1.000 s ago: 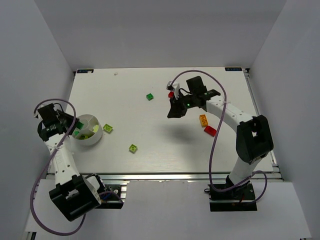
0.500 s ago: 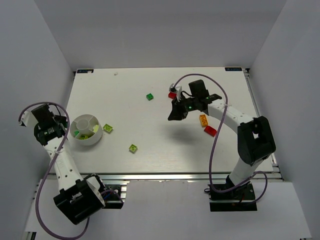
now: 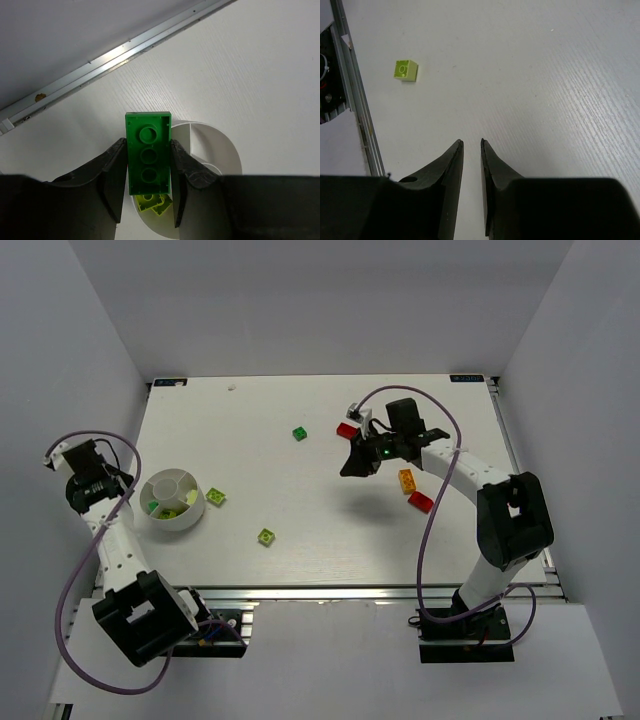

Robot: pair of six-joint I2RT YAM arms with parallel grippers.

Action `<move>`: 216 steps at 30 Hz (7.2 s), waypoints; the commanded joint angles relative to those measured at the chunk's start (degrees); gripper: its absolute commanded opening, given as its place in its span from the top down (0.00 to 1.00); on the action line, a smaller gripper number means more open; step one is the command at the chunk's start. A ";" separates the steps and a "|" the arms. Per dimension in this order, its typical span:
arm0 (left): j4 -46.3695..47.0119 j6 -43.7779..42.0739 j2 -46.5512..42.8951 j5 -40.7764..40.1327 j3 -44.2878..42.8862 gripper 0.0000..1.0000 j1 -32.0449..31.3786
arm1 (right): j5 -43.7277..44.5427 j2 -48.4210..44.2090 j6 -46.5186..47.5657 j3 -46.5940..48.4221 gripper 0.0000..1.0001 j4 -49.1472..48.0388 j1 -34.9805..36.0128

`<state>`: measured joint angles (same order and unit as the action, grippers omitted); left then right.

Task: Sort the legos into containers by color

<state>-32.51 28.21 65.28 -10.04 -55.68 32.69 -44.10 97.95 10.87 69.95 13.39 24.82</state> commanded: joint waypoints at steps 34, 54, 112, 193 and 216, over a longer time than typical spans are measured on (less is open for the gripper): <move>4.82 -9.84 2.14 5.83 6.64 0.89 -2.72 | -2.13 -1.98 0.20 -2.19 0.74 -2.31 -3.20; 7.99 -9.84 3.01 5.82 7.08 0.87 -3.07 | -1.61 -1.62 1.69 -2.89 0.74 -1.35 -3.72; 5.53 -9.13 2.14 2.14 6.99 0.47 -4.65 | -1.34 -1.98 2.05 -3.86 0.74 -1.61 -3.90; 0.26 5.72 73.94 -16.68 -62.44 0.40 -60.72 | 12.98 -0.30 3.28 9.06 0.11 12.01 -9.44; 15.29 3.96 33.45 -0.25 -25.81 1.00 -60.46 | -8.01 -4.79 28.04 9.85 0.11 21.49 -8.30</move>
<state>-21.23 32.91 110.30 -14.55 -86.21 -27.88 -44.34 94.76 29.39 77.91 30.92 15.70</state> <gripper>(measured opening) 0.474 0.895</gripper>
